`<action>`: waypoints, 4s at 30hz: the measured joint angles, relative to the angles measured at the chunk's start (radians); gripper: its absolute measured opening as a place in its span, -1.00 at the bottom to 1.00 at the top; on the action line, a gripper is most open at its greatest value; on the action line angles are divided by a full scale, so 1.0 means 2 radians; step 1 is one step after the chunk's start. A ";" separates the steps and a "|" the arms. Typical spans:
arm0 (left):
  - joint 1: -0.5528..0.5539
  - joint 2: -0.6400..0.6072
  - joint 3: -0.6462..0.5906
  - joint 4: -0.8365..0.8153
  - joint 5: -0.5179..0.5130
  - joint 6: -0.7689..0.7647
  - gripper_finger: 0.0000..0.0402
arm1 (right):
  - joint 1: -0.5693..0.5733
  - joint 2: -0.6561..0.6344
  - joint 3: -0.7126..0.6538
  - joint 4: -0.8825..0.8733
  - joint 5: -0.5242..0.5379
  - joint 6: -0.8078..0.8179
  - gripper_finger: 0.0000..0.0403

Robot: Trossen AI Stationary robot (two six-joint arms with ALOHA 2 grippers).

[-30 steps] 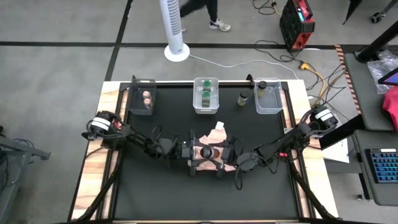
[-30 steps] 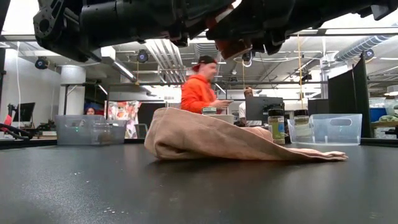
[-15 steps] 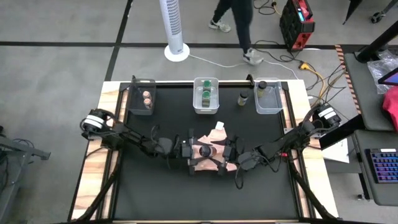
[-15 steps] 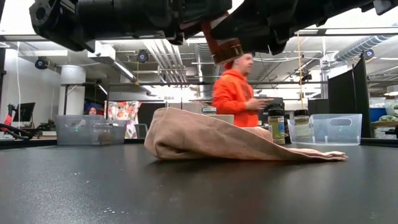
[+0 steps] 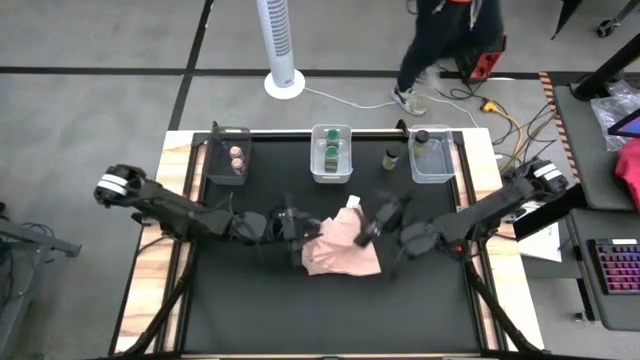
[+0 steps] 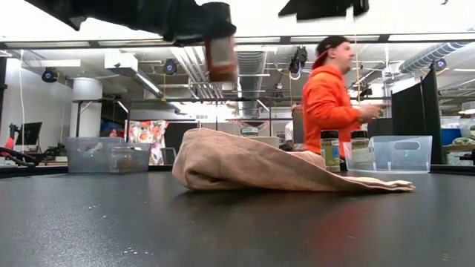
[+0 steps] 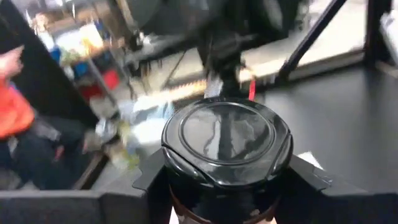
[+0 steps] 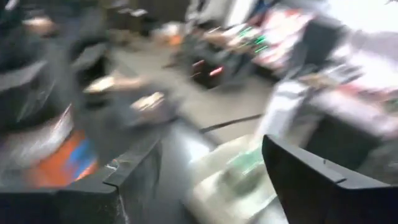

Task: Sort spices by type
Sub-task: Put the black brown spice bottle into the transparent bin

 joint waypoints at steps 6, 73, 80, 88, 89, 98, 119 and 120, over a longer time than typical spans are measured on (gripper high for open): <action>-0.003 -0.031 -0.002 -0.033 0.006 0.002 -0.08 | -0.078 -0.041 0.073 0.078 0.040 -0.207 0.03; -0.009 -0.023 -0.003 -0.026 0.102 0.004 0.04 | -0.047 0.151 0.156 -0.044 -0.366 -0.009 -0.05; -0.010 -0.023 -0.003 -0.037 0.082 -0.001 0.06 | -0.048 0.148 0.155 -0.051 -0.363 -0.012 -0.05; -0.010 -0.023 -0.003 -0.035 0.083 0.016 0.14 | -0.048 0.148 0.155 -0.049 -0.363 -0.015 -0.05; -0.010 -0.023 -0.003 -0.036 0.083 0.016 0.13 | -0.048 0.148 0.155 -0.049 -0.363 -0.017 -0.05; -0.008 -0.024 -0.003 -0.048 0.081 0.010 0.12 | -0.048 0.137 0.154 -0.069 -0.365 -0.014 -0.05; -0.008 -0.025 -0.003 -0.077 0.043 0.008 0.12 | -0.047 0.089 0.154 -0.203 -0.331 0.048 -0.05; -0.008 -0.025 -0.003 -0.079 0.042 0.008 0.12 | -0.047 0.085 0.154 -0.214 -0.324 0.053 -0.05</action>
